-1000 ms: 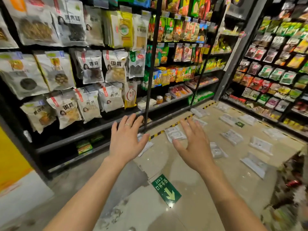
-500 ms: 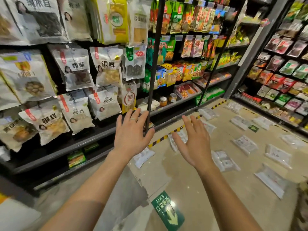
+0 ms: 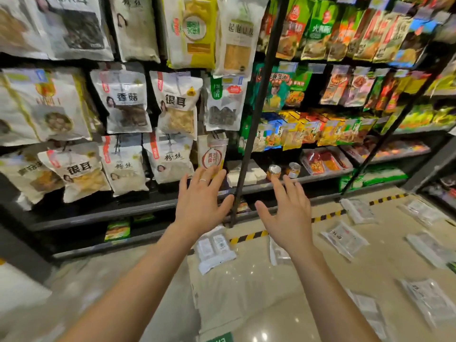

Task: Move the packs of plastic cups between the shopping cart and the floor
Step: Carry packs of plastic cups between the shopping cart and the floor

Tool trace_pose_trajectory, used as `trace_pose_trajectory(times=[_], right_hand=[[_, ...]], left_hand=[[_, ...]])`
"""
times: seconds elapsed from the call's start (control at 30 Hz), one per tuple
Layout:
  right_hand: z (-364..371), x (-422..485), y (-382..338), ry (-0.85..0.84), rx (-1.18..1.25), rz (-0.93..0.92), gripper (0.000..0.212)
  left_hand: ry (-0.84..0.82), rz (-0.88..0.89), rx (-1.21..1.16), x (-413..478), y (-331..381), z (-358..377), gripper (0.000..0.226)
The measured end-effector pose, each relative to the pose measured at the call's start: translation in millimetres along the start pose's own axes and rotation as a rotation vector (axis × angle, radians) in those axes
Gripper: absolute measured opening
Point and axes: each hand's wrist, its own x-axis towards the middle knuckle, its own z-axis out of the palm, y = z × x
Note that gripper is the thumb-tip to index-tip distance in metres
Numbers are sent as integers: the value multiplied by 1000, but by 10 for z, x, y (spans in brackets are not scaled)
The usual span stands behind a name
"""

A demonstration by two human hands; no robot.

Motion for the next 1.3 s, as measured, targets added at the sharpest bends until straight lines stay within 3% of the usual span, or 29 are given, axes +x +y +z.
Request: trace_pose_trajectory(times=[0.23, 0.53, 0.83, 0.97, 1.3], right_hand=[[207, 954, 556, -134, 33, -96, 69], [1217, 1907, 690, -281, 35, -126, 68], [2634, 2852, 798, -449, 38, -133, 67], [3336, 3078, 991, -443, 94, -186, 62], [5809, 3195, 1935, -700, 179, -135, 68]], left_hand=[[18, -159, 59, 545, 228, 328, 67], [-103, -379, 45, 1083, -452, 1217, 67], [-290, -505, -52, 1719, -1270, 2493, 65], [-357, -555, -79, 1782, -1524, 3119, 77], [-413, -714, -21, 1613, -2078, 5390, 72]])
